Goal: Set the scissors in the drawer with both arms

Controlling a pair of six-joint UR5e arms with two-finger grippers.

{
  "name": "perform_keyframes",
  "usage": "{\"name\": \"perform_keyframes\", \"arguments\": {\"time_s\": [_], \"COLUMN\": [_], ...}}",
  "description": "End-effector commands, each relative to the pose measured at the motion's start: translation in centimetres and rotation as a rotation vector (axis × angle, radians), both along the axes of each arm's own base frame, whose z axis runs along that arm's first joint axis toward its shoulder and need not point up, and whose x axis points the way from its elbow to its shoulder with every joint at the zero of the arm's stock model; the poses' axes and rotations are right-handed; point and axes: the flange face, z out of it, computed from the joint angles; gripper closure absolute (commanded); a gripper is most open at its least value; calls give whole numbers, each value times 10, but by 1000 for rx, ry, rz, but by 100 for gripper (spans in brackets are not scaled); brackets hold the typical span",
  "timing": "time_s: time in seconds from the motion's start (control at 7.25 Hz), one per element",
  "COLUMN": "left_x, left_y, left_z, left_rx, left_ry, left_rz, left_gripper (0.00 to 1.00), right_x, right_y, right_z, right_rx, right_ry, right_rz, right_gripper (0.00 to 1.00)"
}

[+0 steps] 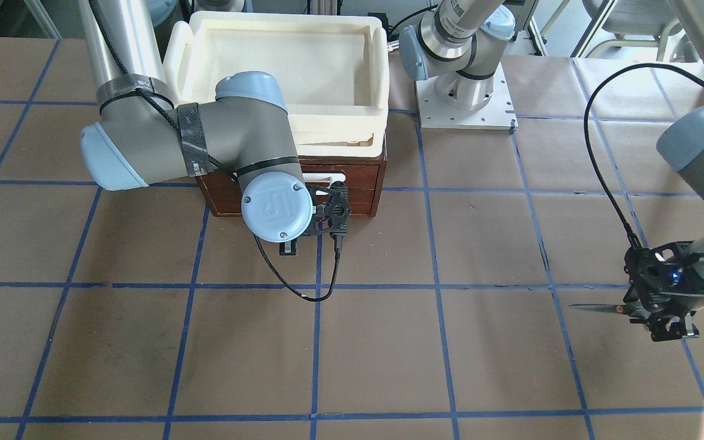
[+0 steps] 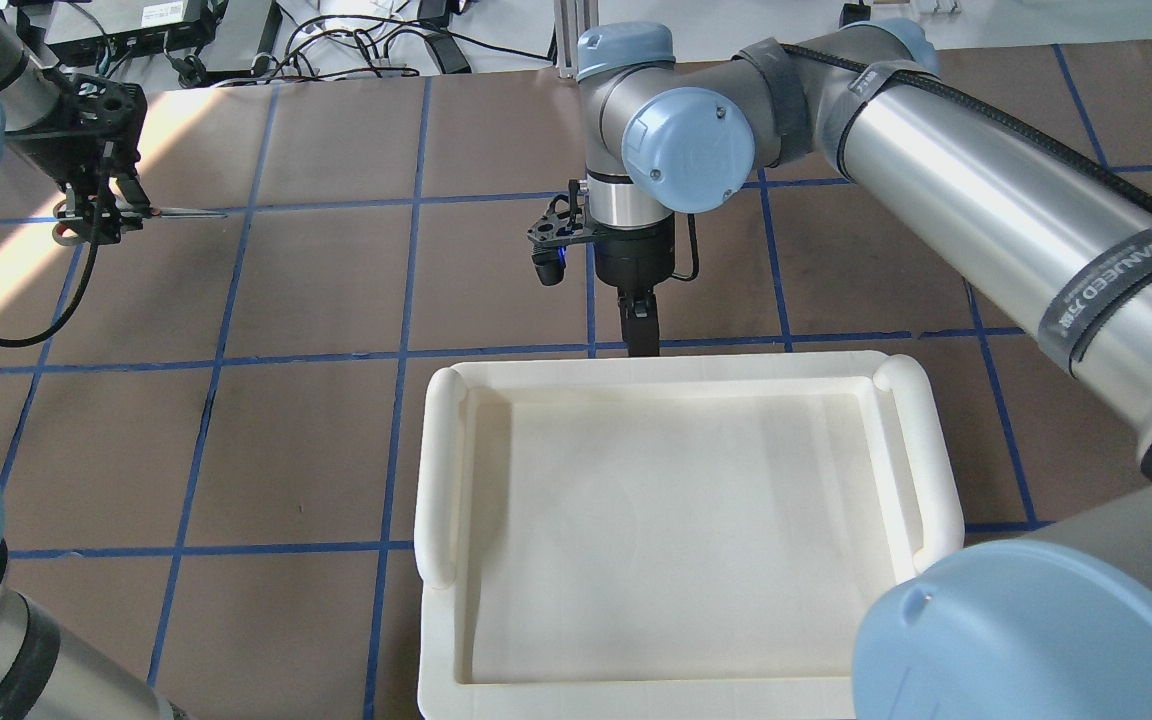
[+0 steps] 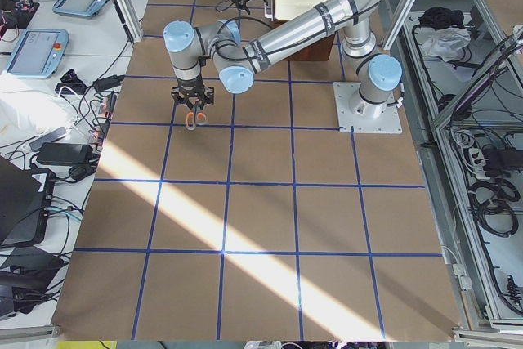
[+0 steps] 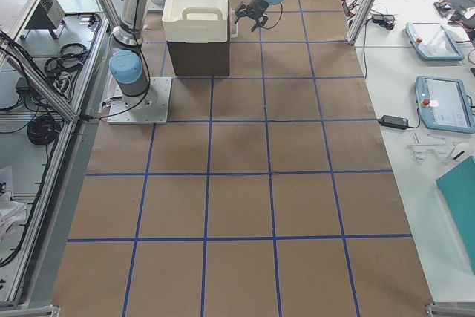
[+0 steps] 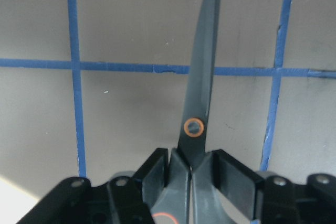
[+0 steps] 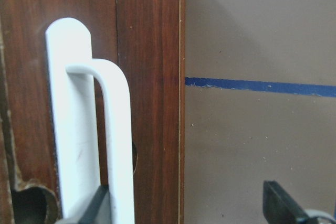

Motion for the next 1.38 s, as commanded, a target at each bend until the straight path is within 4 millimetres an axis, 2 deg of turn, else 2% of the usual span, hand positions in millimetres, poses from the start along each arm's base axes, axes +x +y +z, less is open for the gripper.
{"name": "perform_keyframes", "arguments": {"time_s": [0.0, 0.14, 0.28, 0.41, 0.55, 0.69, 0.97, 1.1, 1.24], "left_x": [-20, -26, -27, -27, -27, -27, -28, -28, -28], "left_y": [9, 9, 10, 10, 10, 10, 10, 10, 10], "left_z": [6, 10, 9, 10, 10, 10, 9, 9, 9], "left_rx": [46, 41, 44, 43, 43, 43, 44, 44, 43], "left_ry": [-17, -23, -23, -24, -25, -25, -21, -21, -20], "left_rz": [28, 19, 19, 19, 19, 19, 18, 18, 18], "left_gripper": [100, 100, 100, 100, 100, 100, 100, 100, 100], "right_x": [1, 1, 1, 1, 0, 1, 3, 4, 4], "right_y": [-5, -5, -5, -4, -3, -4, -9, -17, -21], "right_z": [0, 0, 0, 0, 1, 0, 4, 2, -3], "right_rx": [-31, -31, -31, -30, -25, -27, -41, -55, -54], "right_ry": [-5, -5, -1, -1, 1, -3, -13, -15, -13], "right_rz": [7, 7, 4, 0, 0, -7, -8, -9, -9], "right_gripper": [19, 23, 22, 8, 5, 6, 17, 28, 33]}}
